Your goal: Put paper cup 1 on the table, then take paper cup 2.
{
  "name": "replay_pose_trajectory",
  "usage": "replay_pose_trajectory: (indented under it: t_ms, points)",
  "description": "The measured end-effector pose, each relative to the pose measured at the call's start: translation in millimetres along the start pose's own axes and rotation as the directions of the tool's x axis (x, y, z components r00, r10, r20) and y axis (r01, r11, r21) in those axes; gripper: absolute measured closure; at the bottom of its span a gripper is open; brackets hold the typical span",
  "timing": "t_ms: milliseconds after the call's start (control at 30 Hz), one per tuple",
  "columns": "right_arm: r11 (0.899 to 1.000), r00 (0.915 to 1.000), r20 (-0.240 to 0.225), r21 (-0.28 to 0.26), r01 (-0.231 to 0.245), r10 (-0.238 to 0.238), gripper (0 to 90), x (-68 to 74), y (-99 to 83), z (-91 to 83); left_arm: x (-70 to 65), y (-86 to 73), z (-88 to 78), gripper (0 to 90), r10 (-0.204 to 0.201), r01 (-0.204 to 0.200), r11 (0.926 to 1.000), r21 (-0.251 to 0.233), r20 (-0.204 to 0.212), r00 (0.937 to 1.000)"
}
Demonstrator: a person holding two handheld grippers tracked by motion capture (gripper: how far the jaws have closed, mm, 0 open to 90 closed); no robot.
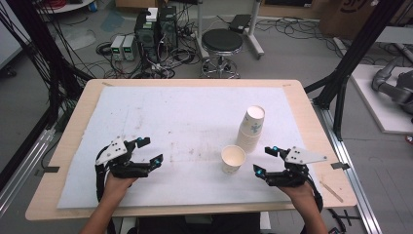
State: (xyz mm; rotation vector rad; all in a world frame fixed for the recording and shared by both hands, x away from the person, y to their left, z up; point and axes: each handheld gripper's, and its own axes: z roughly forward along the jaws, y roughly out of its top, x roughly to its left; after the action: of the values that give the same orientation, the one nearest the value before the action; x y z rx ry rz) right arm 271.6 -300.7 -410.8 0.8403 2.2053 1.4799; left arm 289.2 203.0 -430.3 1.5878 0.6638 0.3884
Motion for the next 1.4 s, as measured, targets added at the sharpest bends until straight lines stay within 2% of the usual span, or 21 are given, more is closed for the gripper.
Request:
replay_pose_trajectory:
  t_ms: [100, 233, 400, 500, 633, 800, 900, 1067, 1200, 1400]
  points:
    - [0.999, 0.9978, 0.064, -0.03, -0.013, 0.015, 21.5, -3.1, 0.5, -6.1, 0.6, -0.4, -2.7, 16.0, -0.001, 0.001, 1.0, -0.005, -0.003, 1.0]
    - [0.998, 0.9887, 0.145, -0.057, -0.032, 0.04, 21.6, -8.2, 1.5, -11.4, 2.8, -1.4, -6.9, 16.1, -0.004, 0.004, 1.0, -0.004, -0.013, 0.9999]
    - [0.996, 0.975, 0.21, -0.061, -0.061, 0.072, 21.5, -12.6, -0.3, -16.9, 3.2, -0.8, -8.9, 16.1, -0.008, 0.008, 0.9999, -0.01, -0.018, 0.9998]
    - [0.996, 0.9697, 0.231, -0.058, -0.068, 0.08, 21.6, -16.1, -0.4, -20.2, 2.3, -1.0, -7.7, 16.0, -0.008, 0.008, 1.0, -0.004, -0.01, 0.9999]
    - [0.996, 0.9686, 0.237, -0.066, -0.062, 0.076, 21.5, -16.5, 0.4, -23.2, 2.3, -1.5, -7.2, 16.1, -0.006, 0.006, 1.0, -0.001, -0.007, 1.0]
    - [0.997, 0.9721, 0.226, -0.061, -0.051, 0.064, 21.5, -15.3, 1.3, -21.4, 1.8, -0.6, -7.7, 16.3, -0.001, 0.001, 1.0, 0.0, -0.012, 0.9999]
    - [0.997, 0.9729, 0.222, -0.061, -0.053, 0.065, 21.5, -15.3, 1.8, -20.5, 1.8, 0.5, -5.6, 16.3, -0.014, 0.014, 0.9999, -0.002, 0.002, 0.9999]
    - [0.996, 0.9712, 0.227, -0.058, -0.062, 0.074, 21.5, -17.7, 0.7, -21.2, 3.5, 8.9, 3.7, 16.2, -0.016, 0.016, 0.9996, 0.023, 0.012, 0.9998]
    - [0.996, 0.9701, 0.231, -0.056, -0.063, 0.074, 21.5, -18.4, 0.5, -23.3, 4.1, 15.7, 11.9, 16.3, -0.028, 0.027, 0.9994, 0.022, 0.026, 0.9993]
    - [0.997, 0.97, 0.232, -0.049, -0.063, 0.072, 21.5, -19.0, -0.2, -24.8, 2.8, 35.1, 32.8, 16.3, -0.018, 0.015, 0.999, 0.042, 0.068, 0.9975]
